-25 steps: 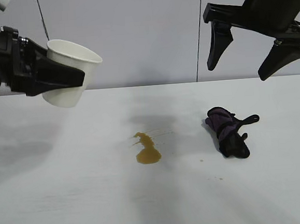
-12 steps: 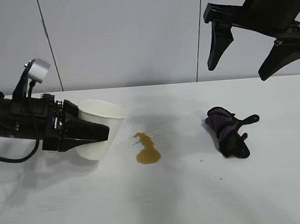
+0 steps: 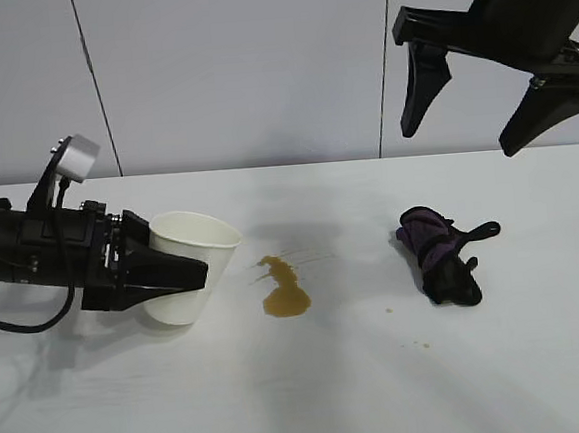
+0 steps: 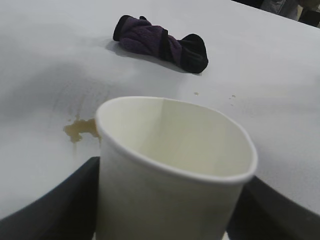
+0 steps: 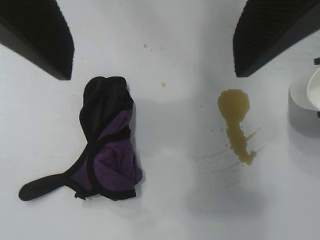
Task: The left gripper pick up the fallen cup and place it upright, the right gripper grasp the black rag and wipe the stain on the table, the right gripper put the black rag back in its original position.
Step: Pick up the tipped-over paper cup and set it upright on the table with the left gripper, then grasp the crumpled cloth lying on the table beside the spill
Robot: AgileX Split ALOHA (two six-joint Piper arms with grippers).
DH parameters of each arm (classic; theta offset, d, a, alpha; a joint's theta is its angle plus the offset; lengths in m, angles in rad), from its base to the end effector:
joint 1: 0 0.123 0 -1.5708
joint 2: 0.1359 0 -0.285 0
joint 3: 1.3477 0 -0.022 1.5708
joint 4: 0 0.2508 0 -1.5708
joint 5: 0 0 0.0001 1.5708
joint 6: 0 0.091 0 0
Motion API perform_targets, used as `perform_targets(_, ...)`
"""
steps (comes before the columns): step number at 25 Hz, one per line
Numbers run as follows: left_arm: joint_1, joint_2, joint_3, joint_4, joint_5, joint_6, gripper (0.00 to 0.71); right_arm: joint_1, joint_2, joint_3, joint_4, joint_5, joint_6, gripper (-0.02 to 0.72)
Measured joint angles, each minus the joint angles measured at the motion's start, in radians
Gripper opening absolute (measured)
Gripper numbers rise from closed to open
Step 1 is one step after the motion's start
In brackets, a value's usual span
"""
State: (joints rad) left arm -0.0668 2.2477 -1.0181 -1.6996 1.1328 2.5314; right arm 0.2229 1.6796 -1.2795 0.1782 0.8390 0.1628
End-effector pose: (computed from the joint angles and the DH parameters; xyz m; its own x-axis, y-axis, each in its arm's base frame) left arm 0.3505 -0.1054 0.0693 -0.2306 0.2871 -0.9297 0.9475 0.2837 -0.1474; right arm 0.3403 0.0895 0.2611 -0.9285 0.0729 -0.3641 -0.0140 0.9729 0.2307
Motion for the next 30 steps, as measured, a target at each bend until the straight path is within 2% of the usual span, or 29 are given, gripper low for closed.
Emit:
perform_targets(4, 0.037, 0.0, 0.0, 0.0, 0.0, -0.016, 0.457, 0.0, 0.0, 0.0, 0.0, 0.003, -0.001, 0.601)
perform_targets(7, 0.041, 0.0, 0.0, 0.036, 0.0, -0.016, 0.473, 0.0, 0.0, 0.0, 0.0, 0.004, -0.001, 0.601)
perform_targets(11, 0.041, 0.0, 0.0, 0.087, 0.0, -0.016, 0.615, 0.0, 0.0, 0.0, 0.0, 0.004, -0.001, 0.601)
perform_targets(13, 0.041, 0.0, 0.0, 0.088, 0.0, -0.016, 0.663, 0.0, 0.0, 0.0, 0.0, 0.005, -0.001, 0.601)
perform_targets(19, 0.041, -0.043, 0.0, 0.132, 0.0, -0.106, 0.69, 0.0, 0.0, 0.0, 0.0, 0.021, -0.003, 0.601)
perform_targets(22, 0.041, -0.125, 0.0, 0.202, -0.007, -0.238, 0.692, 0.0, 0.0, 0.0, 0.001, 0.026, -0.003, 0.601)
perform_targets(24, 0.041, -0.195, 0.0, 0.246, -0.05, -0.373, 0.693, 0.0, 0.0, 0.0, 0.001, 0.026, -0.005, 0.601)
perform_targets(26, 0.041, -0.28, 0.0, 0.273, -0.13, -0.591, 0.693, 0.0, 0.0, 0.0, 0.001, 0.026, -0.006, 0.601)
perform_targets(28, 0.041, -0.362, -0.001, 0.297, -0.229, -0.889, 0.693, 0.0, 0.0, 0.0, 0.001, 0.026, -0.008, 0.601)
perform_targets(30, 0.039, -0.435, -0.023, 0.399, -0.301, -1.169, 0.693, 0.0, 0.0, 0.0, 0.001, 0.026, -0.02, 0.601)
